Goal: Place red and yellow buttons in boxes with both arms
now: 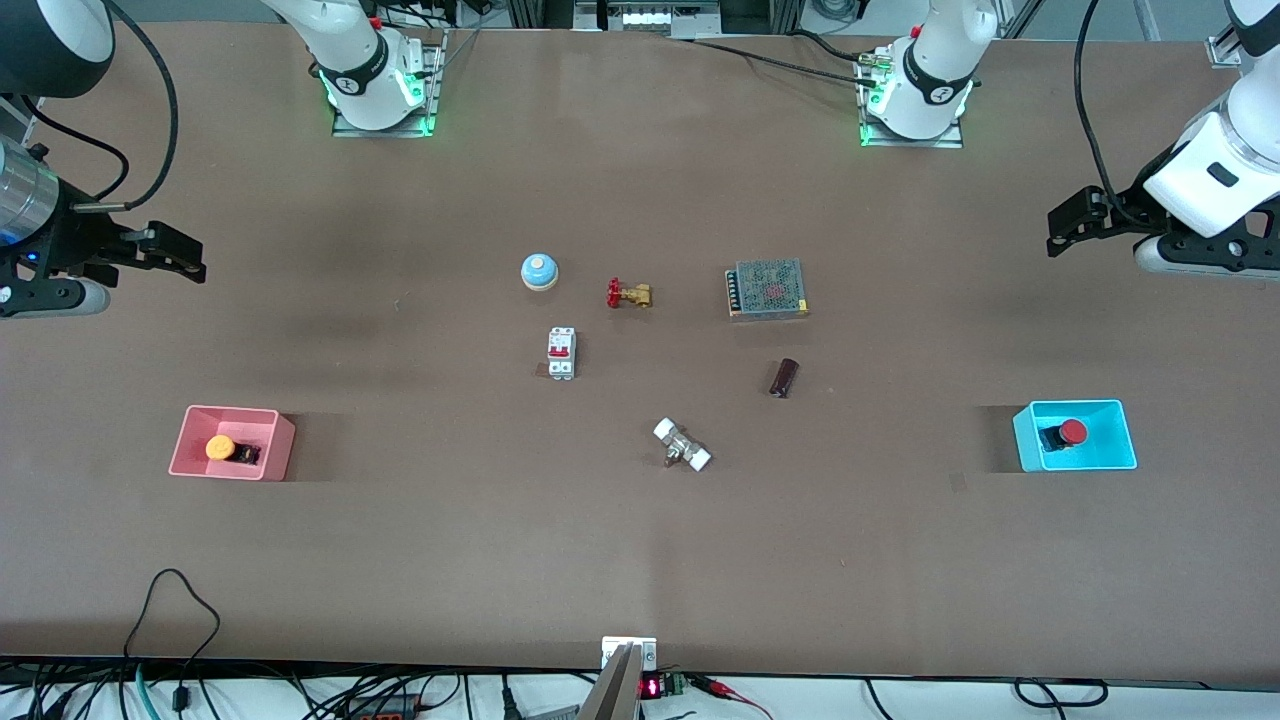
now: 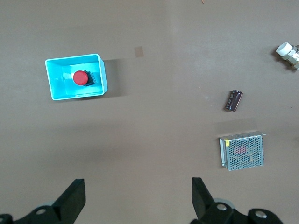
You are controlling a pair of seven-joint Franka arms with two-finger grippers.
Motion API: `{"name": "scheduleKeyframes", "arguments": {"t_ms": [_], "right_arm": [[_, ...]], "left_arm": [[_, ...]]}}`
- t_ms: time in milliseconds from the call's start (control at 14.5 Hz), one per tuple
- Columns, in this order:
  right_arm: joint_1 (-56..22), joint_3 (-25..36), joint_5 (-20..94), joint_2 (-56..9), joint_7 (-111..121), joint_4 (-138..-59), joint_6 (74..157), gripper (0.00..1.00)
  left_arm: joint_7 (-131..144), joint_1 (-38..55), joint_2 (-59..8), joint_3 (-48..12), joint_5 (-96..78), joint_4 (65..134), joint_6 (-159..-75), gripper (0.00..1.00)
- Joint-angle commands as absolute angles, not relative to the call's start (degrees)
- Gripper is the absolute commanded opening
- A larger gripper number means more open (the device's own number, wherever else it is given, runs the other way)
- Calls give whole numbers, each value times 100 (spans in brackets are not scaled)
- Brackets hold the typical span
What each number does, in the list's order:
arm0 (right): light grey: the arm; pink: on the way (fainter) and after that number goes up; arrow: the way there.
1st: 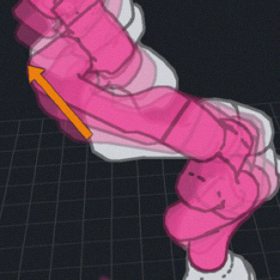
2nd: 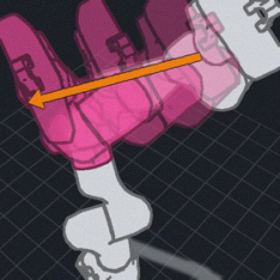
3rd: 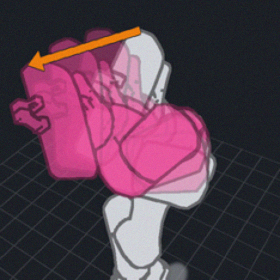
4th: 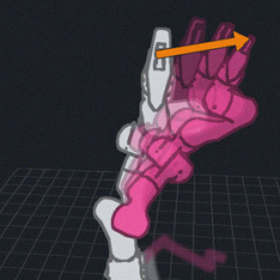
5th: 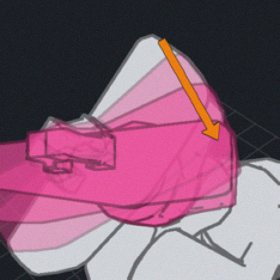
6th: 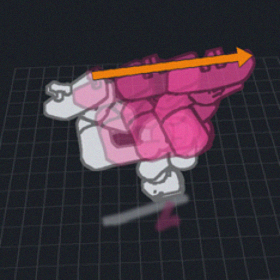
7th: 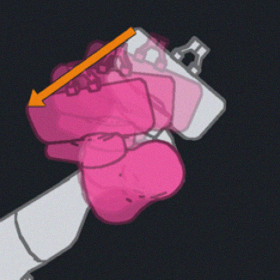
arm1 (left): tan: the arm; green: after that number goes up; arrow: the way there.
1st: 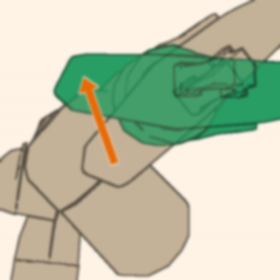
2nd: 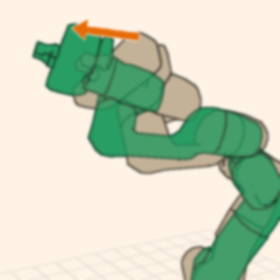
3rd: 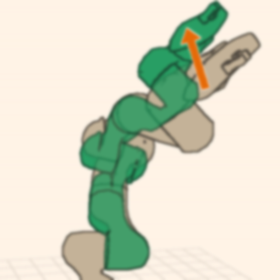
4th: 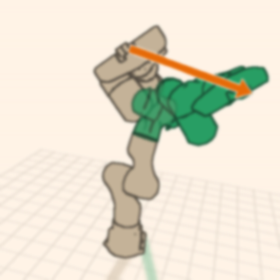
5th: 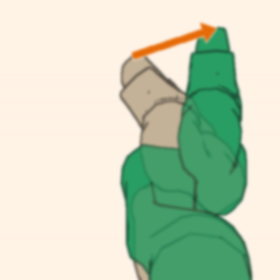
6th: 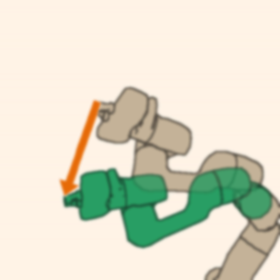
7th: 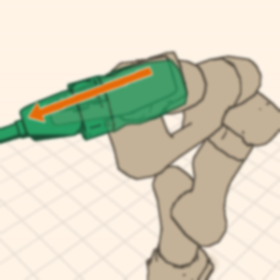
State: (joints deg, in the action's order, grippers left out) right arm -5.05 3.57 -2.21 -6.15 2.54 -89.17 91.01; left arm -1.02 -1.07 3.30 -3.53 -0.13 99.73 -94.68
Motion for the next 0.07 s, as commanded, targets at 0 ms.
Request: {"name": "scheduleKeyframes", "arguments": {"t_ms": [0], "right_arm": [[-466,334,-237,-633,185,-8824,8965,100]], "left_arm": [[-167,-97,334,-369,88,9923,-9396,100]]}}
